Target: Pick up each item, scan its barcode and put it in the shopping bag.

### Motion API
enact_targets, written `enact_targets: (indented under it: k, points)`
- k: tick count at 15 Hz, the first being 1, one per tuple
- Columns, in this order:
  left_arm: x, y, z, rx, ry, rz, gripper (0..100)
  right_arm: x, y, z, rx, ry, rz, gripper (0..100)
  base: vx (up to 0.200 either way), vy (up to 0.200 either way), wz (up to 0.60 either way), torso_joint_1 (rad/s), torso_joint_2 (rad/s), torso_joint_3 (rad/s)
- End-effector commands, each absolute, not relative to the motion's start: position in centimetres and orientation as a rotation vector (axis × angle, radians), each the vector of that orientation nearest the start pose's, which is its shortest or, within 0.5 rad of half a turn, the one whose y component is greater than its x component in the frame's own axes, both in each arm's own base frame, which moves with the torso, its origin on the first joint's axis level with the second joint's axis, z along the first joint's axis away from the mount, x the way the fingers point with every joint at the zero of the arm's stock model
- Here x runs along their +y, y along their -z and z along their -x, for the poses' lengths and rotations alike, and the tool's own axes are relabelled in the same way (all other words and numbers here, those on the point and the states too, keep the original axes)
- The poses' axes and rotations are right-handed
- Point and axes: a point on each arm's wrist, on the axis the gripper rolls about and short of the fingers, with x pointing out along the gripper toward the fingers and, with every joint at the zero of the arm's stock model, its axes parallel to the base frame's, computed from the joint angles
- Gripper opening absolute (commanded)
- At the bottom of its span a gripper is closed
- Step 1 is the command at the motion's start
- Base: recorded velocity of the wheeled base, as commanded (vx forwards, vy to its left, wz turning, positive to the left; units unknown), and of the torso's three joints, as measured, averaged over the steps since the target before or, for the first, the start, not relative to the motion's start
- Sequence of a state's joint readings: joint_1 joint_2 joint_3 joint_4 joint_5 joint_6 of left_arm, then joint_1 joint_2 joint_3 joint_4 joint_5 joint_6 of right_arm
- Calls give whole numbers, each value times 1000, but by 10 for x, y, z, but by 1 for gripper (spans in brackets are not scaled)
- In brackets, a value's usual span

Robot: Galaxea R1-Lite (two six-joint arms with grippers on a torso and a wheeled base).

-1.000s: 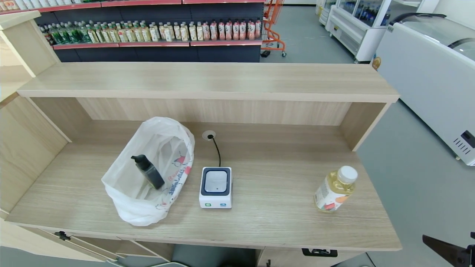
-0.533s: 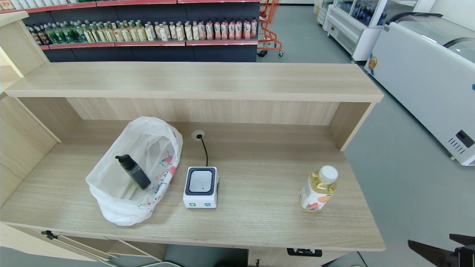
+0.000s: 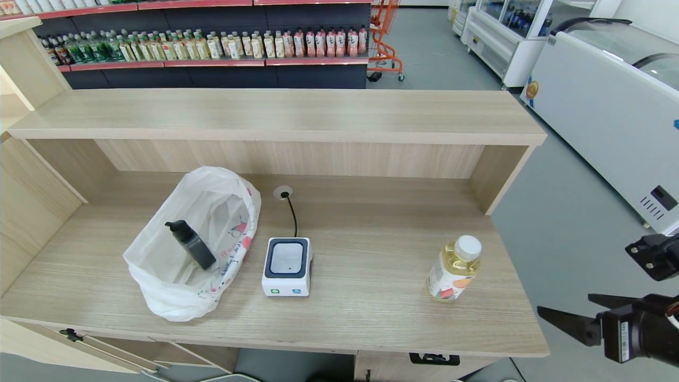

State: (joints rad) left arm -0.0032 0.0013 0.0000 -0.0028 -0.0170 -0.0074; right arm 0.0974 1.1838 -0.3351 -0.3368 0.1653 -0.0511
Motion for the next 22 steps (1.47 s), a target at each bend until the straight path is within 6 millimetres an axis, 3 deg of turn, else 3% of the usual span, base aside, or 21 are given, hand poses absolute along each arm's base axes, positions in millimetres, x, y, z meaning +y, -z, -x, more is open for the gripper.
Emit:
enact_targets:
  k: [1, 10, 22]
  points:
    - [0, -76, 23, -1, 20, 8, 100, 27, -123, -154, 587, -325, 50, 100, 0, 0, 0, 0, 0, 0]
    - [0, -76, 23, -1, 20, 8, 100, 36, -96, -194, 518, -354, 127, 100, 0, 0, 0, 0, 0, 0]
    - [0, -76, 23, -1, 20, 8, 100, 61, -71, -229, 432, -430, 145, 100, 0, 0, 0, 0, 0, 0]
